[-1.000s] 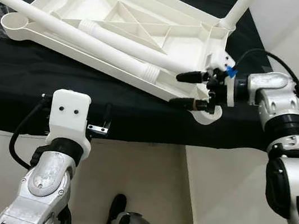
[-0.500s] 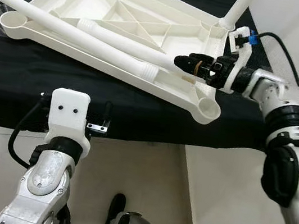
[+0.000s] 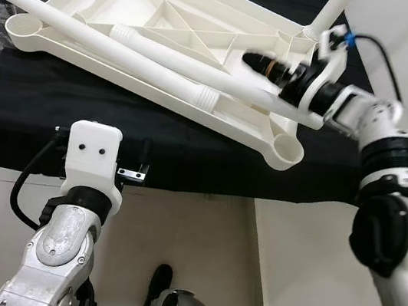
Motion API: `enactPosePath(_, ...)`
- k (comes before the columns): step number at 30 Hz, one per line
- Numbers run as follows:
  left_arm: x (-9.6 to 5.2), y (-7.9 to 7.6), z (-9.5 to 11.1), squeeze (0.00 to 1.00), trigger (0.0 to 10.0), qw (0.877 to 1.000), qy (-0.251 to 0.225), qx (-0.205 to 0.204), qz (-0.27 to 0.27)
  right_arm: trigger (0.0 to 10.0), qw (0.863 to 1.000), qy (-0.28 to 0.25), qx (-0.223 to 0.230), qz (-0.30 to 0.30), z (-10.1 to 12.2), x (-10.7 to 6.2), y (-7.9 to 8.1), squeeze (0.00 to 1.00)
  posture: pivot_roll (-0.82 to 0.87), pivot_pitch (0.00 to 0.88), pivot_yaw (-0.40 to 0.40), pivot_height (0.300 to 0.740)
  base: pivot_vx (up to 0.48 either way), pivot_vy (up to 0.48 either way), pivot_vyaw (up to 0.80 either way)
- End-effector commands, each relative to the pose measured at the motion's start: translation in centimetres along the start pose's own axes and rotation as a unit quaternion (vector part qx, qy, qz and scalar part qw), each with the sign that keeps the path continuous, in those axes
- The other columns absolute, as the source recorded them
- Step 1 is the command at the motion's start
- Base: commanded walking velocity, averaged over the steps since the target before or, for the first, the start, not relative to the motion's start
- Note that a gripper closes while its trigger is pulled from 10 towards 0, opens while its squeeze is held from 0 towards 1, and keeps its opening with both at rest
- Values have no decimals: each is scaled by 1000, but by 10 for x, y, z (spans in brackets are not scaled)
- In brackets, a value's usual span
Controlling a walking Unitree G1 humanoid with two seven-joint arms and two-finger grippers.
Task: Building children table
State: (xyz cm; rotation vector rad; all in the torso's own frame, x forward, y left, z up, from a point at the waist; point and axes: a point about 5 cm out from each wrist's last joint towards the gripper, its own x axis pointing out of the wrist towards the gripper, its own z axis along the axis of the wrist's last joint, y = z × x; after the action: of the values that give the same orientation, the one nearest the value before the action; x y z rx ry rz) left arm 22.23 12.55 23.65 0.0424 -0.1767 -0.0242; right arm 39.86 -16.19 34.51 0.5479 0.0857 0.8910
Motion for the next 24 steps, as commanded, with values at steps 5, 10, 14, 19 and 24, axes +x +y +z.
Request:
enactPosePath(5, 0, -1, -5, 0, 10000, 1000, 10, -1, -8, 10000, 989, 57, 52, 125, -16, -14, 15, 0, 6, 304, -176, 740, 0, 0, 0)
enactPosePath(10, 0, -1, -5, 0, 10000, 1000, 10, -1, -8, 10000, 982, 154, 82, 74, -47, -15, 6, 0, 4, 305, -173, 740, 0, 0, 0)
enactPosePath(14, 0, 0, -6, 0, 10000, 1000, 10, 1, -9, 10000, 976, 190, 107, 4, -70, -12, -5, 0, 1, 307, -171, 740, 0, 0, 0)
enactPosePath(19, 0, -1, -6, 0, 10000, 1000, 10, 0, -9, 10000, 977, 171, 118, -50, -77, -7, -14, 0, 4, 309, -172, 740, 0, 0, 0)
enactPosePath(24, 0, -1, -6, 0, 10000, 1000, 10, -1, -9, 10000, 978, 152, 117, -81, -81, -5, -16, 0, 6, 310, -171, 740, 0, 0, 0)
